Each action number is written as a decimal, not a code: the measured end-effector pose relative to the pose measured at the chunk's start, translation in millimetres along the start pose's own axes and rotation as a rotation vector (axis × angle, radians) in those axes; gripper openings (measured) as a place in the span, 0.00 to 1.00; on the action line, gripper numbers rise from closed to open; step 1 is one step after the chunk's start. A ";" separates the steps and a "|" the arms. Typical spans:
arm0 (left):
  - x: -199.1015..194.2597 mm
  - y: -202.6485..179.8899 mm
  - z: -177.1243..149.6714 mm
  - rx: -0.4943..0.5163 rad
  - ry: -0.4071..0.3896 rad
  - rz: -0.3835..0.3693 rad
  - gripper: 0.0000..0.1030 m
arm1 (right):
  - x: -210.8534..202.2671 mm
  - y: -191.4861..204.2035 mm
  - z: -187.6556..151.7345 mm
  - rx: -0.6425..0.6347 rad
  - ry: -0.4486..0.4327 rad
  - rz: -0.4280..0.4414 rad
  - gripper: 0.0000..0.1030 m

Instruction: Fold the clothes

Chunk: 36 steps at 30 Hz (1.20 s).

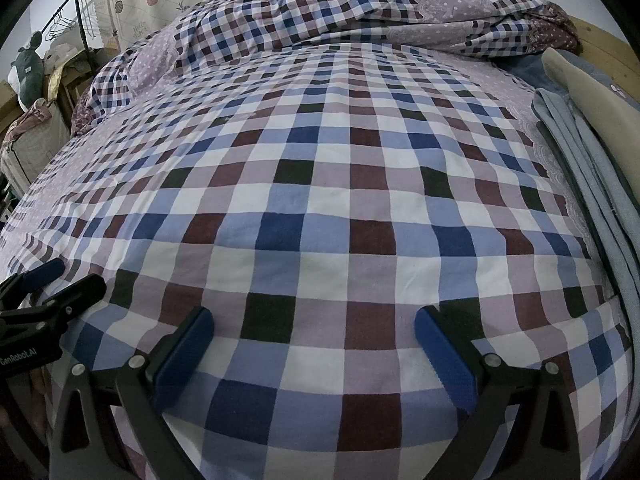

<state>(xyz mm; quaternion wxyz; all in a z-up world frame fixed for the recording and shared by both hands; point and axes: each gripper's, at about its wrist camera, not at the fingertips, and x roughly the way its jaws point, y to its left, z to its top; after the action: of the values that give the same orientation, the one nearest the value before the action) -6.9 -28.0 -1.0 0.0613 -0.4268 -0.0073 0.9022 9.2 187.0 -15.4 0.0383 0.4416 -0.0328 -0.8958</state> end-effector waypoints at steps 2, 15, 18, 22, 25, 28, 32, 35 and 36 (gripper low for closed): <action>-0.1 -0.2 -0.4 -0.002 -0.001 -0.001 1.00 | -0.2 0.5 -0.5 0.000 0.000 -0.001 1.00; -0.9 -3.3 -2.3 -0.006 -0.005 0.004 1.00 | -0.1 -0.3 -0.2 -0.001 -0.001 0.000 1.00; -0.9 -1.9 -1.2 -0.005 -0.005 0.003 1.00 | -0.1 -0.3 -0.2 -0.001 -0.001 0.001 1.00; -0.9 -2.4 -1.5 -0.007 -0.005 0.001 1.00 | -0.3 -0.2 -0.5 -0.001 -0.001 0.000 1.00; -1.1 -3.7 -2.2 -0.007 -0.005 0.005 1.00 | -0.3 -0.1 -0.6 -0.001 -0.001 0.000 1.00; -1.3 -5.2 -2.2 -0.004 -0.005 0.010 1.00 | -0.3 -0.1 -0.5 -0.001 -0.001 0.000 1.00; -1.3 -6.9 -2.8 -0.004 -0.004 0.013 1.00 | -0.3 -0.2 -0.5 -0.001 -0.001 0.000 1.00; -1.1 -7.3 -2.8 -0.004 -0.004 0.013 1.00 | -0.4 -0.7 -0.7 -0.001 -0.001 0.000 1.00; -1.1 -7.4 -2.8 -0.004 -0.004 0.013 1.00 | -0.4 -0.8 -0.8 -0.001 -0.001 0.000 1.00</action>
<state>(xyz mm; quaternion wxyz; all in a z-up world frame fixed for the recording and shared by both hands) -3.3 -20.9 -1.5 0.0547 -0.4250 -0.0064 0.9035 10.0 187.9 -15.7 0.0386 0.4410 -0.0323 -0.8961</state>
